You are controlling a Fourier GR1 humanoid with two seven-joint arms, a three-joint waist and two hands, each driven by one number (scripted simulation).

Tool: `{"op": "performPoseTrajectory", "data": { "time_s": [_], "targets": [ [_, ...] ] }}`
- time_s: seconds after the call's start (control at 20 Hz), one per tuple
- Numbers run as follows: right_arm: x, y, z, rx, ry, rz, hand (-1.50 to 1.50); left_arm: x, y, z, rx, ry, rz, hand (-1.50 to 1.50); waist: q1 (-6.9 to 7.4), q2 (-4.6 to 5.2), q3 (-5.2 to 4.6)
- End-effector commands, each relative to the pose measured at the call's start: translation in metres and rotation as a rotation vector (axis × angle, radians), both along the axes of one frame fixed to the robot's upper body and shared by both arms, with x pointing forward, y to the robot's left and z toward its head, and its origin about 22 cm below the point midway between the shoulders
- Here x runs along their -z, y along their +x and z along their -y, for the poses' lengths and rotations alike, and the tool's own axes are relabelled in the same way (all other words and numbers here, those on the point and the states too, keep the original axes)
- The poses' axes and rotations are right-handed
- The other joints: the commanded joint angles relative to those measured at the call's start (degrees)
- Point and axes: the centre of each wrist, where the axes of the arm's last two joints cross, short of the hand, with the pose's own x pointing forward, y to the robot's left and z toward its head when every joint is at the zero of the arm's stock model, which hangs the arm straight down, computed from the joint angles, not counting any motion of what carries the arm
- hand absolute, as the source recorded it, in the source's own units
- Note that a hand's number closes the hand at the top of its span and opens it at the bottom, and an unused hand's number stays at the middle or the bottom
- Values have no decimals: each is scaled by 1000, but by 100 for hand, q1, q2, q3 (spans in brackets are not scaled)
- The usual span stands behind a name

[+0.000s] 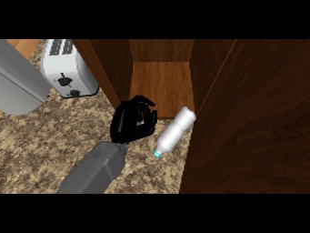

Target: Pick up the bottled water, place it into the cabinet and close the cabinet

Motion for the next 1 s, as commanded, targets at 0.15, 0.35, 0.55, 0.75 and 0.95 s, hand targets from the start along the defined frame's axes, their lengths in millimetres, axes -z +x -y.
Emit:
{"op": "performPoseTrajectory", "data": {
  "time_s": [0.15, 0.35, 0.55, 0.75, 0.95],
  "targets": [
    [-22, -26, -34, -56, -42, 42, 150, -9, -43, -43, 71, 19, 3, -150, 70, -46, -1],
    [-28, -20, -42, -64, -124, 102, 150, 7, -79, -57, 128, -24, -34, -150, 77, -18, -8],
    [-21, -25, -56, -204, -96, 12, 150, -9, -101, -96, 91, -1, -8, -150, 76, -36, -4],
    [-26, -28, -74, -259, -61, 24, 150, -19, -114, -128, 44, 29, 18, -150, 74, -42, -11],
    [-21, -30, -90, -322, -22, -15, 150, -29, -128, -166, -36, 101, 21, -150, 39, -43, -14]
  ]
}}
